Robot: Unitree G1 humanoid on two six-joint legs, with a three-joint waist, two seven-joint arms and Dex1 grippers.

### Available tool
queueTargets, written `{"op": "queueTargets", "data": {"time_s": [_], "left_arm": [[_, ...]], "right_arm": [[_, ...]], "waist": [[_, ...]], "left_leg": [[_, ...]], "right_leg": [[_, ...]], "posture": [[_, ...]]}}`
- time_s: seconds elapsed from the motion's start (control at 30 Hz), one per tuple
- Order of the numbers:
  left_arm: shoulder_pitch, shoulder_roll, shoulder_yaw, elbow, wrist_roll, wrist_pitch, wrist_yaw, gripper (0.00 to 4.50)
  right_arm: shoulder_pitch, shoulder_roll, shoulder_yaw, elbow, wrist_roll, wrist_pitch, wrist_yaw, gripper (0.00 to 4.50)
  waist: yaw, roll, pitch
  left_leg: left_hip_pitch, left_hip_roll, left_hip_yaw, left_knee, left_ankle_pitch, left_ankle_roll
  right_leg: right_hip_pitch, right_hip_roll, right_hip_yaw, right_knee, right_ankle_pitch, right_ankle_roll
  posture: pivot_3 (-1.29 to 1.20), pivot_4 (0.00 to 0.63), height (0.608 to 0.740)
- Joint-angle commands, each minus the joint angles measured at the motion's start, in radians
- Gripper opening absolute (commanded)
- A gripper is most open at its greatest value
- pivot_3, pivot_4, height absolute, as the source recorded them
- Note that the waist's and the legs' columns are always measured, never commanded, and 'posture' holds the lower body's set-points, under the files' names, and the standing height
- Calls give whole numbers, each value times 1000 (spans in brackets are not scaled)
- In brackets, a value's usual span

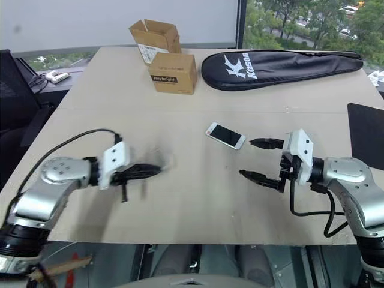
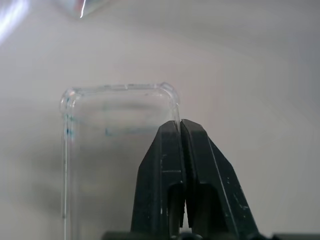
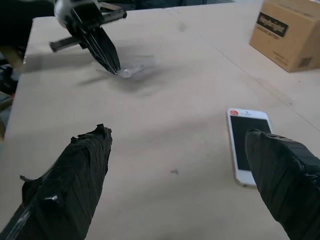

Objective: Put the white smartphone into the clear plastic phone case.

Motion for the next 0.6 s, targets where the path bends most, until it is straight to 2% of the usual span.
{"op": "queueTargets", "data": {"time_s": [0.03, 0.23, 0.33, 0.47, 0.5, 0.53, 0.6], "left_arm": [[-83, -82, -89, -64, 2, 93, 70, 61], [-174, -205, -251, -29, 82, 101, 110, 61], [-191, -231, -283, -3, 105, 89, 118, 61], [-199, -219, -305, 19, 124, 61, 83, 61], [-198, -215, -307, 22, 124, 55, 74, 572], [-196, -214, -306, 21, 122, 51, 66, 755], [-195, -219, -297, 21, 125, 29, 66, 1789]], "right_arm": [[11, -9, -39, -19, 0, -27, -6, 4500], [45, -16, -56, -30, -14, -39, -30, 4500], [66, -24, -69, -22, -42, -59, -36, 4500], [95, -31, -84, -15, -51, -72, -33, 4500], [99, -36, -81, -12, -55, -76, -27, 4500], [103, -42, -75, -8, -63, -81, -19, 4500], [98, -51, -58, 10, -85, -100, -7, 4500]], "waist": [[-3, 0, 0], [-14, -2, 1], [-23, -2, 1], [-23, -2, 1], [-22, -2, 1], [-22, -2, 1], [-21, -2, 1]], "left_leg": [[0, 0, 0, 0, 0, 0], [0, 0, -1, 1, 0, 0], [0, 0, -1, 1, 0, 0], [0, 0, -1, 1, 0, 0], [0, 0, -1, 1, 0, 0], [0, 0, -1, 1, 0, 0], [0, 0, -1, 1, 0, 0]], "right_leg": [[0, 0, 0, 0, 0, 0], [0, 1, 0, 0, 0, 0], [0, 1, 0, 0, 0, 0], [0, 2, 0, 1, 0, 0], [0, 2, 1, 1, 0, 0], [0, 2, 0, 1, 0, 0], [0, 1, 0, 0, 0, 0]], "posture": [[0, 150, 740], [0, 150, 740], [0, 150, 740], [0, 150, 740], [0, 150, 740], [0, 150, 740], [0, 150, 740]]}}
